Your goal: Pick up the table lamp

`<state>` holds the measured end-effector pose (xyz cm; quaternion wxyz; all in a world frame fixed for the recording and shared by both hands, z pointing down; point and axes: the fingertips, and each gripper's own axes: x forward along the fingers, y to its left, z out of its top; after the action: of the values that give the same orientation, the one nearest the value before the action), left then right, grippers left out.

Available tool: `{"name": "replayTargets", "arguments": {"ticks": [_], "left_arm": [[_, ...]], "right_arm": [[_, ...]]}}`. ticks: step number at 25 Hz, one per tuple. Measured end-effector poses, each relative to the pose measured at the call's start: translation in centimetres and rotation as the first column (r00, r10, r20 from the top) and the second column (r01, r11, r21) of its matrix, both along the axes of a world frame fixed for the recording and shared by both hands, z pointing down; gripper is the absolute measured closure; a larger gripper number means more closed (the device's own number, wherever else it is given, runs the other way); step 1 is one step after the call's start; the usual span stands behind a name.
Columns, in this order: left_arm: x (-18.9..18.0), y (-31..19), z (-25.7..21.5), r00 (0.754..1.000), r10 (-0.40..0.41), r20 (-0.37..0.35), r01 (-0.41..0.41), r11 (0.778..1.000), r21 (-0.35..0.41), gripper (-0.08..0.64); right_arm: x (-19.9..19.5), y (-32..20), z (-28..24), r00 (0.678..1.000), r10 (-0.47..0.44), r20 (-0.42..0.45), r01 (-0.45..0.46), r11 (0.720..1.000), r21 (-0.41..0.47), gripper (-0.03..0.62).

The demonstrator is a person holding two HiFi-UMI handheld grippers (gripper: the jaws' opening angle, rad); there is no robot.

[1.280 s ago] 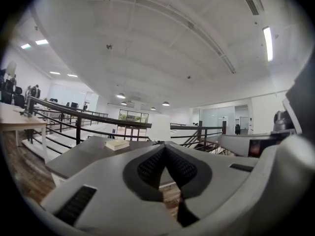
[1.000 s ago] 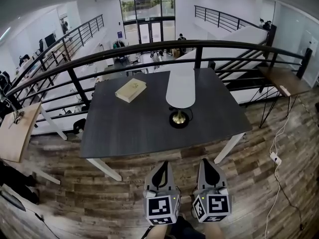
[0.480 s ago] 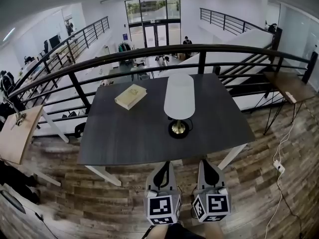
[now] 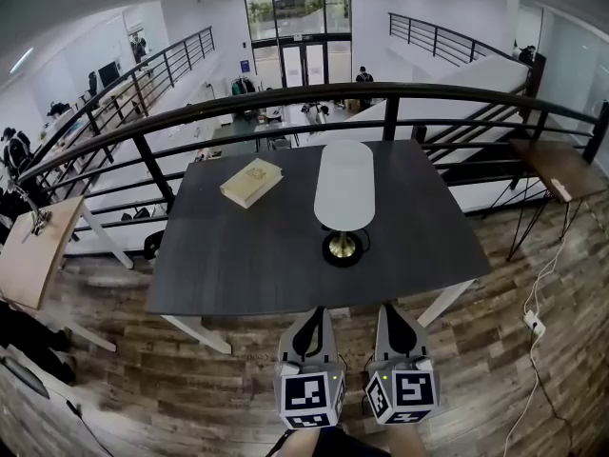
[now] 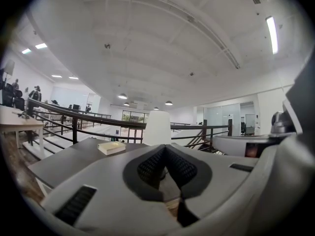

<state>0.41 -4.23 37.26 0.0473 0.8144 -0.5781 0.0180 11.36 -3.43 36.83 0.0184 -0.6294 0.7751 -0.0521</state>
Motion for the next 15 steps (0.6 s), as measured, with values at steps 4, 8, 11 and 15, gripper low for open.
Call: {"name": "replayTargets", "arguments": {"ticks": [4,8,11,15], "left_arm": [[0.2,-0.6,-0.2,1.0,0.0,-0.003,0.0,1.0,0.002,0.541],[0.2,-1.1,0.1,1.0,-0.005,-0.011,0.005,1.0,-0.003,0.541],[0.5,-1.8,0.4,1.0,0.006,-0.016,-0.006,1.0,-0.008,0.54],[0.4,-3.2,1.4,1.0,0.008,-0.02,-0.009,1.0,-0.03,0.541]], "right_arm": [[-0.2,-0.5,0.0,1.0,-0.009,0.001,0.009,1.0,-0.002,0.6],[-0.2,-1.1,0.4,1.0,-0.008,0.006,0.008,1.0,-0.004,0.6],[-0.2,-1.9,0.9,1.0,-0.008,0.007,0.008,1.0,-0.012,0.599],[-0.3,-3.3,1.6,1.0,-0.004,0.009,0.004,1.0,-0.026,0.6]]}}
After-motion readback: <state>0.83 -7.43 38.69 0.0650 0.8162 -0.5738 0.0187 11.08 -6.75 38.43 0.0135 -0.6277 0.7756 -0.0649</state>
